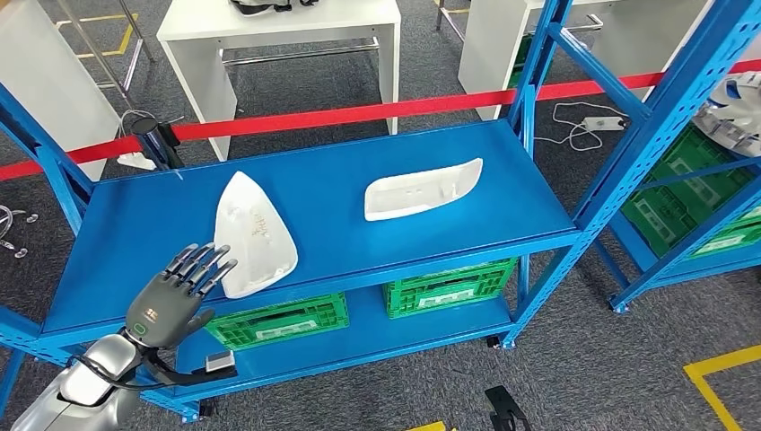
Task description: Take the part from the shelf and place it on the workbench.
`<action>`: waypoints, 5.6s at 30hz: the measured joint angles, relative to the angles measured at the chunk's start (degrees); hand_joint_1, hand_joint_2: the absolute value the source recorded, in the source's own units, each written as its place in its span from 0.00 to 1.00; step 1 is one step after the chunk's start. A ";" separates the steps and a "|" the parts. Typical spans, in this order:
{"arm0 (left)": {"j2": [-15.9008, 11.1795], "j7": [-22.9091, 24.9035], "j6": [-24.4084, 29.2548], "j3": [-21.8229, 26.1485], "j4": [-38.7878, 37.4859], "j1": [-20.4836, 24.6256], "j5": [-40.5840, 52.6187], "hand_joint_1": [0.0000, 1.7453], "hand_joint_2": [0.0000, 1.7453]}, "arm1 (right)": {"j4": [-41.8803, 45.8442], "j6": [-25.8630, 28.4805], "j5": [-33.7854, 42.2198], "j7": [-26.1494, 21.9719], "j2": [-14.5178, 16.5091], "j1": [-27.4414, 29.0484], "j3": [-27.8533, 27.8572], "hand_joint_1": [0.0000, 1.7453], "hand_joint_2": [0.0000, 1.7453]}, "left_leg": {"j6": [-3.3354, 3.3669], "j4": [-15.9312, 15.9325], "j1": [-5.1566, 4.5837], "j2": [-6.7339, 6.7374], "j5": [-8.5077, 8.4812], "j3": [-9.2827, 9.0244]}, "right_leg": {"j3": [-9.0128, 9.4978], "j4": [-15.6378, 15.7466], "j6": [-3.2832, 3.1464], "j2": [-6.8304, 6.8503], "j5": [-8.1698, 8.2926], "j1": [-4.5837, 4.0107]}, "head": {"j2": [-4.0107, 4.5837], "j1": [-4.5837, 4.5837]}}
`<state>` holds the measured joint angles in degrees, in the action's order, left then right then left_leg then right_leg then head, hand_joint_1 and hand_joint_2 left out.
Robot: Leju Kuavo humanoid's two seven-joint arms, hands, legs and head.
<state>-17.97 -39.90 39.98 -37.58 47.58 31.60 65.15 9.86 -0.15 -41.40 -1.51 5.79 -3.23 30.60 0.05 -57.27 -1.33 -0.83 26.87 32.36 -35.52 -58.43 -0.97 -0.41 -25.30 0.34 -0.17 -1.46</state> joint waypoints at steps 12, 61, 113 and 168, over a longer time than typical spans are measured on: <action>3.36 -0.10 0.00 -0.63 2.87 -0.60 -1.63 0.00 1.00 | 0.00 0.12 -0.09 0.16 0.00 -0.02 0.20 0.00 0.00 | 0.00 0.00 0.01 0.02 0.00 -0.02 | 0.00 0.00 0.00 0.00 0.00 -0.01 | 0.00 0.00; 11.21 14.63 -17.45 -12.57 -21.87 11.29 -0.50 1.00 1.00 | 0.00 -1.06 -3.13 1.25 0.02 -1.18 0.44 0.00 0.00 | 0.15 0.02 0.00 -0.28 -0.05 0.03 | 0.46 0.03 0.14 0.31 0.00 0.01 | 0.00 -0.01; 13.49 13.64 -55.86 12.30 20.83 4.17 -87.19 1.00 1.00 | 0.00 0.38 -3.01 0.31 0.26 -0.40 4.64 0.00 0.00 | 0.03 0.00 0.01 -0.14 -0.08 -0.08 | 0.18 0.05 0.08 0.18 0.13 0.00 | 0.00 -0.01; 14.62 25.12 -74.27 19.61 37.39 -8.73 -100.70 1.00 1.00 | 0.00 0.75 -3.46 0.46 1.03 0.29 8.20 0.00 0.00 | -2.29 -15.99 1.00 0.51 7.49 5.59 | -2.11 -1.62 -1.15 0.29 0.45 0.46 | 0.00 0.36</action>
<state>-3.35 -14.78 -34.29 -17.97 84.97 22.87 -35.56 9.86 0.60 -44.86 -1.05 6.82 -2.94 38.80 -2.24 -73.26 -0.33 -0.31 34.36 37.95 -37.63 -60.05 -2.12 -0.11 -24.85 0.80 -0.17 -1.10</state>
